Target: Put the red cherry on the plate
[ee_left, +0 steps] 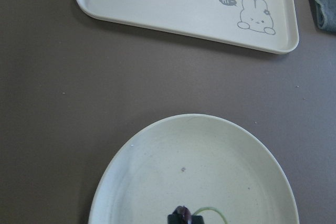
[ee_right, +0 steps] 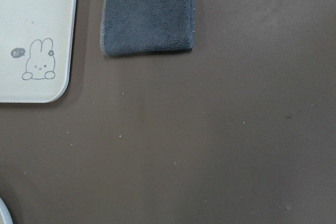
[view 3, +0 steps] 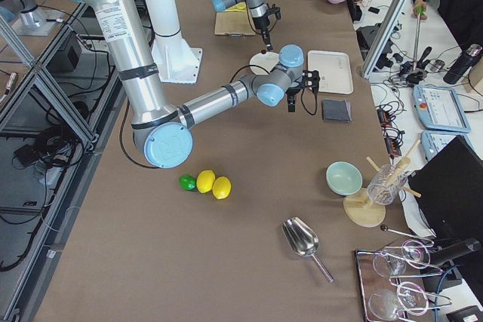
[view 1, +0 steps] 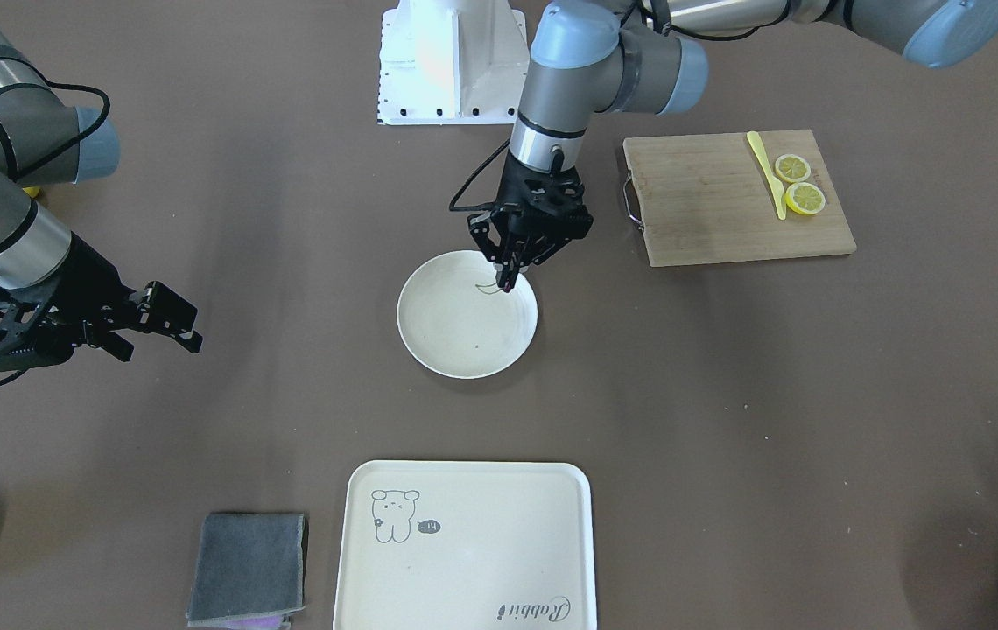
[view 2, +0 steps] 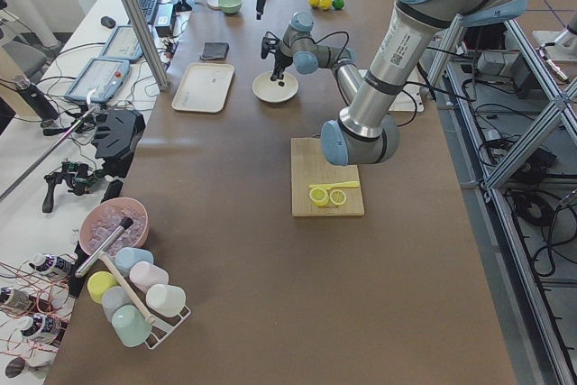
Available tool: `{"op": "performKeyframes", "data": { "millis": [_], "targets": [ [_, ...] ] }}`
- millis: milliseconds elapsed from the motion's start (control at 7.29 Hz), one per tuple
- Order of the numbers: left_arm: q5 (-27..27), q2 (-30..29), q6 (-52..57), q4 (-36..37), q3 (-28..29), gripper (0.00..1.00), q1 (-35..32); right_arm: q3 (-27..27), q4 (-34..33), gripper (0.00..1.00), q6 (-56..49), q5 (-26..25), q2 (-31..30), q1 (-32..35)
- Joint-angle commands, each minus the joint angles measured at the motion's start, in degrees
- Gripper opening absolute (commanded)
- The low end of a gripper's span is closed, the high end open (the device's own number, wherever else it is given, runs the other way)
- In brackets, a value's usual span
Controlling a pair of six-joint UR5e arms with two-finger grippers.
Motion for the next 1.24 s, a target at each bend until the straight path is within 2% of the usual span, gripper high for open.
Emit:
{"op": "performKeyframes", "data": {
  "millis": [0,137,412,686,824,1098],
  "targets": [
    [1.06,-1.80,0.00,-1.46,4.41,0.00,1.87,-0.16,-0.07,1.00,0.09,-0.09,0.08,-0.12],
    [2.81,-1.89,0.00,-1.55,4.51,0.00,3.10,-0.16,0.02,1.00,0.09,-0.09,0.08,-0.12],
    [2.83,-1.98,0.00,-1.55,4.51,0.00,3.20,0.02,0.02,1.00,0.09,0.09,0.00,-0.12],
    [3.17,-2.77,-0.18,-1.29,5.38,0.97,3.64,0.37,-0.07,1.00,0.18,0.44,0.00,-0.03],
    [6.92,-2.77,-3.23,-1.37,5.65,0.98,3.90,0.37,-0.16,1.00,0.18,0.79,0.00,0.14],
    [6.61,-2.77,1.36,-1.20,5.04,0.98,1.90,0.37,-2.60,1.00,-0.61,2.18,0.08,2.42]
  ]
}}
